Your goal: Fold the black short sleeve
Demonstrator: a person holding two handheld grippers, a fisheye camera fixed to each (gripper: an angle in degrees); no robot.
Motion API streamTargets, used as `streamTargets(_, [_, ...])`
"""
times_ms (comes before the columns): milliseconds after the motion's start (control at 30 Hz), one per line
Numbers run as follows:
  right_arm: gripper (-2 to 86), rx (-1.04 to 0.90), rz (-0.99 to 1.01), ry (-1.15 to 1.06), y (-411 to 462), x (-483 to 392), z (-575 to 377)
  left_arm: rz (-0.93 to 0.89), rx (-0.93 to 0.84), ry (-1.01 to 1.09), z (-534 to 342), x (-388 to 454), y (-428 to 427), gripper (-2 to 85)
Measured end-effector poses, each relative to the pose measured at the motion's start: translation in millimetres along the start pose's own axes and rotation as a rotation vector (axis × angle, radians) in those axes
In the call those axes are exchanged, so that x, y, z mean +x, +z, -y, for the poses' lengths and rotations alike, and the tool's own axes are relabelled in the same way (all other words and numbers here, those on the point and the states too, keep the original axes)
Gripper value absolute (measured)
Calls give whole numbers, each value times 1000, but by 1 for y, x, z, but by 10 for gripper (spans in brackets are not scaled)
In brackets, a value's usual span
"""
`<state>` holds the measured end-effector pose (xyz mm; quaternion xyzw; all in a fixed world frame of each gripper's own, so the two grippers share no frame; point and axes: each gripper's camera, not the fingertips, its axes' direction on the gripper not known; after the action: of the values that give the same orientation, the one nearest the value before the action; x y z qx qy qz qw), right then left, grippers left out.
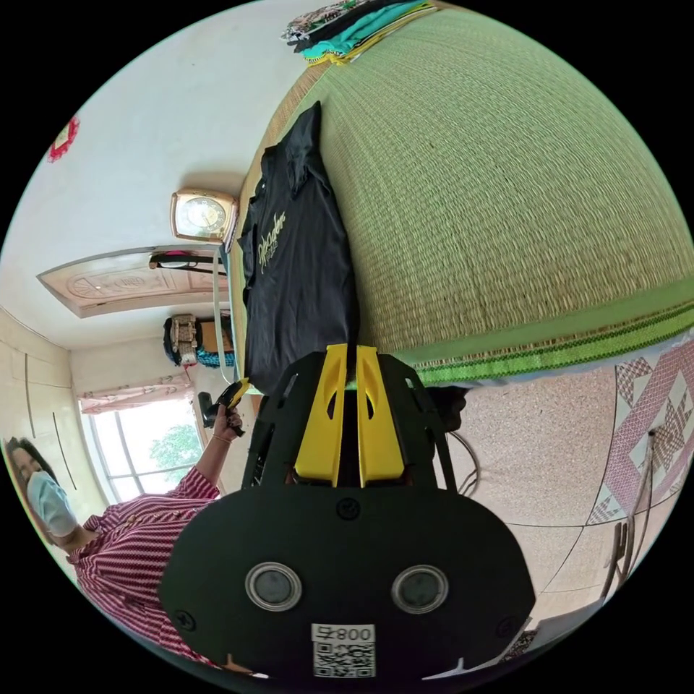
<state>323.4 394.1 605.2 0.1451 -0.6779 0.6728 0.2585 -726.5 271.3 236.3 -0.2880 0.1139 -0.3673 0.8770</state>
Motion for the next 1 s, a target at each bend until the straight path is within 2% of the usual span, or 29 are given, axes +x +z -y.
streamTargets(533, [49,88,157,82,-36,0,-34,-113,-12,-90,-79,-60,7,52])
streamTargets(1000, [24,111,298,43,-55,-44,-39,-212,41,-74,-140,-82,-23,23])
